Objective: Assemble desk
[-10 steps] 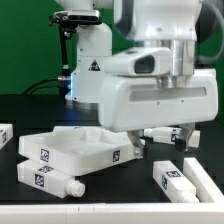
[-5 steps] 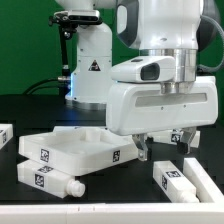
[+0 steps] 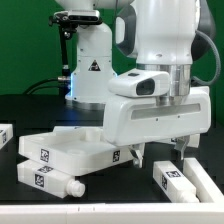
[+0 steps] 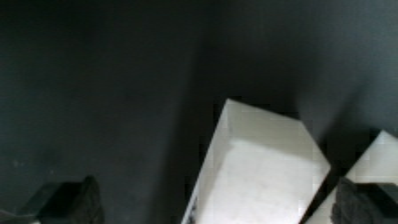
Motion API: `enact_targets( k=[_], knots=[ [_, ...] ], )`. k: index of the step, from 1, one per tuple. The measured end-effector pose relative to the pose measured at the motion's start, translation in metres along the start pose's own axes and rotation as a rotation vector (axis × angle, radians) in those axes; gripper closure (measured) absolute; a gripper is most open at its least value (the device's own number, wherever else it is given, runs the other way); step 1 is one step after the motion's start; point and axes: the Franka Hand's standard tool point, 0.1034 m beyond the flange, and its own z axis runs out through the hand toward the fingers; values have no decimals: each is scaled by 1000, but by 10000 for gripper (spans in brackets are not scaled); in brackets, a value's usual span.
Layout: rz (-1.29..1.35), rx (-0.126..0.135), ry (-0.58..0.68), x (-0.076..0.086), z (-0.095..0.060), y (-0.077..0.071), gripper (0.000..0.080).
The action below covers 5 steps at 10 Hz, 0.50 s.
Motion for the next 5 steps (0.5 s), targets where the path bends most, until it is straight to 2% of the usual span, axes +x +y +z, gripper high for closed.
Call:
enact_targets(
  k=[3,5],
  knots=[
    [-7,8,-19,-5,11,-6,150],
    [-5,6,-15,-2,10,-4,150]
  ],
)
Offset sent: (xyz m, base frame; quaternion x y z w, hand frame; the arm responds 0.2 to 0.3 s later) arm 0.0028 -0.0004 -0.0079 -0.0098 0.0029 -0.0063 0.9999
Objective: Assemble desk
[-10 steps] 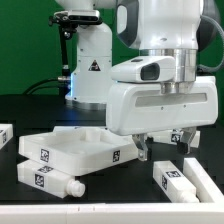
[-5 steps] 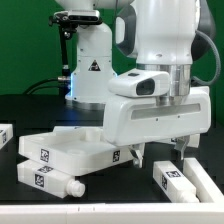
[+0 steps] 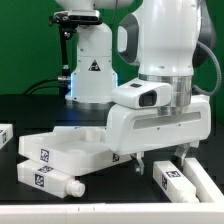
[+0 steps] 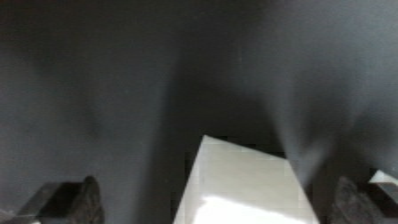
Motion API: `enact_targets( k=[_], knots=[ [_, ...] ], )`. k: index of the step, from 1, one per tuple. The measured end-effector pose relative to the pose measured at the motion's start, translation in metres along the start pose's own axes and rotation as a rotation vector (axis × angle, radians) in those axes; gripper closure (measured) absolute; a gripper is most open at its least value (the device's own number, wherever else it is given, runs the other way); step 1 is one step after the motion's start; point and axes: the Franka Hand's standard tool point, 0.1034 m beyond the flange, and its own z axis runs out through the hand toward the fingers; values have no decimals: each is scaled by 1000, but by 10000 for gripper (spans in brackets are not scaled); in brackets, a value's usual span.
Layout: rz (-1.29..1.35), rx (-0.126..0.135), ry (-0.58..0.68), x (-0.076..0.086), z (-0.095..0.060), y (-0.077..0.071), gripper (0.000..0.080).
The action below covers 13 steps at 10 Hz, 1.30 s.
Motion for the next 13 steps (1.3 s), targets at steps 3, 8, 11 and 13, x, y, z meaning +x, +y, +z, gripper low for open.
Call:
enact_targets(
  k=[3,8,11,13],
  knots=[
    [1,0,-1,-1,0,0,451],
    [-23,-14,11,-11,-37,19,511],
    [-55,-22,33,-21,-66,20,512],
    [-48,-20,29,-22,-63,20,512]
  ],
)
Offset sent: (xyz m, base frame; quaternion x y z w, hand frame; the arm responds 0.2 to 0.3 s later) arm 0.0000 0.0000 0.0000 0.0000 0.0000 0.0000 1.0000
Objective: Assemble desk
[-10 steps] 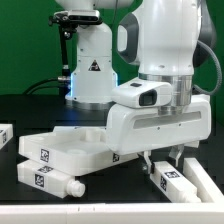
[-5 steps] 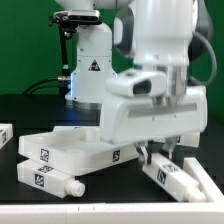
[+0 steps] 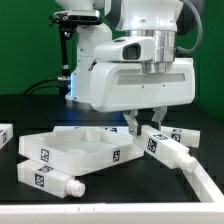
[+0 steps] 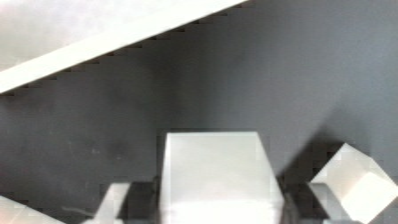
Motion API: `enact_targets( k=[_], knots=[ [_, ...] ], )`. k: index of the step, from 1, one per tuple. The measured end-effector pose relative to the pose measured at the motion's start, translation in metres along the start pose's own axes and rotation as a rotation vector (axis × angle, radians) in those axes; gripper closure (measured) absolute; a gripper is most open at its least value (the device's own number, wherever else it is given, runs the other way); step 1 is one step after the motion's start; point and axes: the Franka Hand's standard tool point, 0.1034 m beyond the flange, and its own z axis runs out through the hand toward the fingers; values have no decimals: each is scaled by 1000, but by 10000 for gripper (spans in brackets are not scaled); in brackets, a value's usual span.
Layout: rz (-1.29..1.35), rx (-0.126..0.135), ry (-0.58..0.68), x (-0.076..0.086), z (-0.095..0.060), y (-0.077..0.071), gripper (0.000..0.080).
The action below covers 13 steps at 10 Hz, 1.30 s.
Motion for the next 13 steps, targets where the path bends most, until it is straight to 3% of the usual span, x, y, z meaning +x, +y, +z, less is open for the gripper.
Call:
enact_targets(
  k=[1,2,3,4,5,6,10,11,13],
  knots=[
    [6,-2,5,0,-1,1,512],
    [42,-20,49,-8,-13,5,512],
    [101,-32,83,-35,-28,12,512],
    [188,-22,77,-63,-36,15,512],
    [264,-5,74,-77,-39,21,512],
    [284,8,82,-79,-38,30,512],
    [283,9,78,-80,-37,27,512],
    [349,-7,104,-95,-47,34,512],
    [547,-12,108,-158,-51,50,512]
  ],
)
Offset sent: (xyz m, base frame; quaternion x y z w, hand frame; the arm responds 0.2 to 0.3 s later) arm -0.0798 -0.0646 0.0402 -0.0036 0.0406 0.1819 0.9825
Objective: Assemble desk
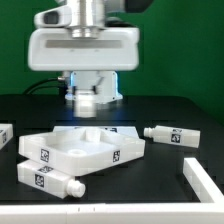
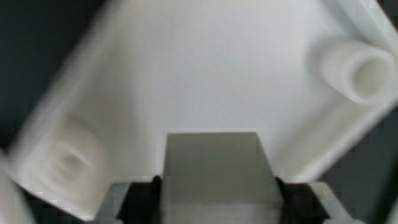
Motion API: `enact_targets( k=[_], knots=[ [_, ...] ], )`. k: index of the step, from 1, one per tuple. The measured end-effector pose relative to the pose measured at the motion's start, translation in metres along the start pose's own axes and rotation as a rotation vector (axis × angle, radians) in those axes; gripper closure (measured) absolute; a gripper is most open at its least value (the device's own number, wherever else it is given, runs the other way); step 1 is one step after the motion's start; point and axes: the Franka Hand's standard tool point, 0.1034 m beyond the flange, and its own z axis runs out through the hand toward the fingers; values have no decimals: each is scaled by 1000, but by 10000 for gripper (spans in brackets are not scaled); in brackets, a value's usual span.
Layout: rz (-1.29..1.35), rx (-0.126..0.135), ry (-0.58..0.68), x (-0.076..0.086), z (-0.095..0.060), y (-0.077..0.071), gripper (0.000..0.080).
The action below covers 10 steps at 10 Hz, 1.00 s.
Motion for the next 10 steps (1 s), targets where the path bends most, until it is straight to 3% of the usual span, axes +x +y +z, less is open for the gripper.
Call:
enact_targets(
  k=[2,5,7,8,10],
  knots=[
    [-12,2,10,7,-2,-3,512],
    [12,-2,13,5,-1,2,512],
    [87,5,32,-13,-15,40,512],
    [84,20,53,-13,-29,59,512],
    [85,13,82,-8,-35,61,512]
  ],
)
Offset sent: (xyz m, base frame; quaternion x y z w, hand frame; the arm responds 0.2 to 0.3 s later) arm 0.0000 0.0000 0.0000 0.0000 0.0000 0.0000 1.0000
